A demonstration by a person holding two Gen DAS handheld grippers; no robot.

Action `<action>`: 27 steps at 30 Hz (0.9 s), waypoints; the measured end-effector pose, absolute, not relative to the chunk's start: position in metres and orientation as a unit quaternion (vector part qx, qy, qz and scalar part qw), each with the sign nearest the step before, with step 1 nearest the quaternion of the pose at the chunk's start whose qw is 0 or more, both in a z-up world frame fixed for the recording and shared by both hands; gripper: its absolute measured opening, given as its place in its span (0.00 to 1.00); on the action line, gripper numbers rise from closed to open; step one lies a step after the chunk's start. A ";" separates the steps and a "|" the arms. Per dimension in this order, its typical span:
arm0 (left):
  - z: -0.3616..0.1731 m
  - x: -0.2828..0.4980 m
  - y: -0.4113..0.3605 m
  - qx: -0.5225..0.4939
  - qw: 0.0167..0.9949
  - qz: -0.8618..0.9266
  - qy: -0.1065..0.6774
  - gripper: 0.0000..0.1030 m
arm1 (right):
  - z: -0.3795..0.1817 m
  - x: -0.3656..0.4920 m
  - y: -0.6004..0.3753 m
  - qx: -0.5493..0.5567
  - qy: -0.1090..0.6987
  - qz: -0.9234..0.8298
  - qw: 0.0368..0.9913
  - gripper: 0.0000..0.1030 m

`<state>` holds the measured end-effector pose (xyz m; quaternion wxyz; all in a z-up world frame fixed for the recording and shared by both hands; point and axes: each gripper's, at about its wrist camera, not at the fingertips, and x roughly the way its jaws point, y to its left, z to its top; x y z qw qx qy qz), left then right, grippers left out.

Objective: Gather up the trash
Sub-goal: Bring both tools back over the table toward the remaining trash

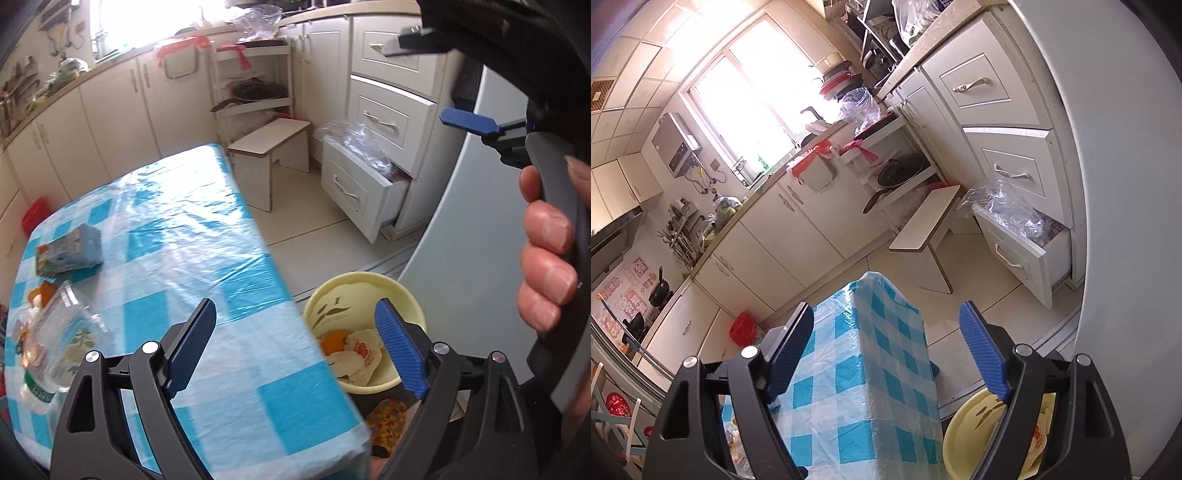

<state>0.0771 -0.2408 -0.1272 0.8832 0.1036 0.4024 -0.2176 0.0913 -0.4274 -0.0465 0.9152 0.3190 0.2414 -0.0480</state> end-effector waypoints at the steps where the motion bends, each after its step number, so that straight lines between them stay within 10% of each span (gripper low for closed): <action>1: -0.125 0.077 -0.231 0.102 0.885 -0.212 0.401 0.82 | -0.047 0.094 -0.424 0.315 0.244 -0.046 0.916 0.76; 27: -0.083 0.063 0.025 0.013 0.930 -0.017 0.367 0.87 | -0.064 0.143 -0.307 0.197 0.322 0.029 0.925 0.78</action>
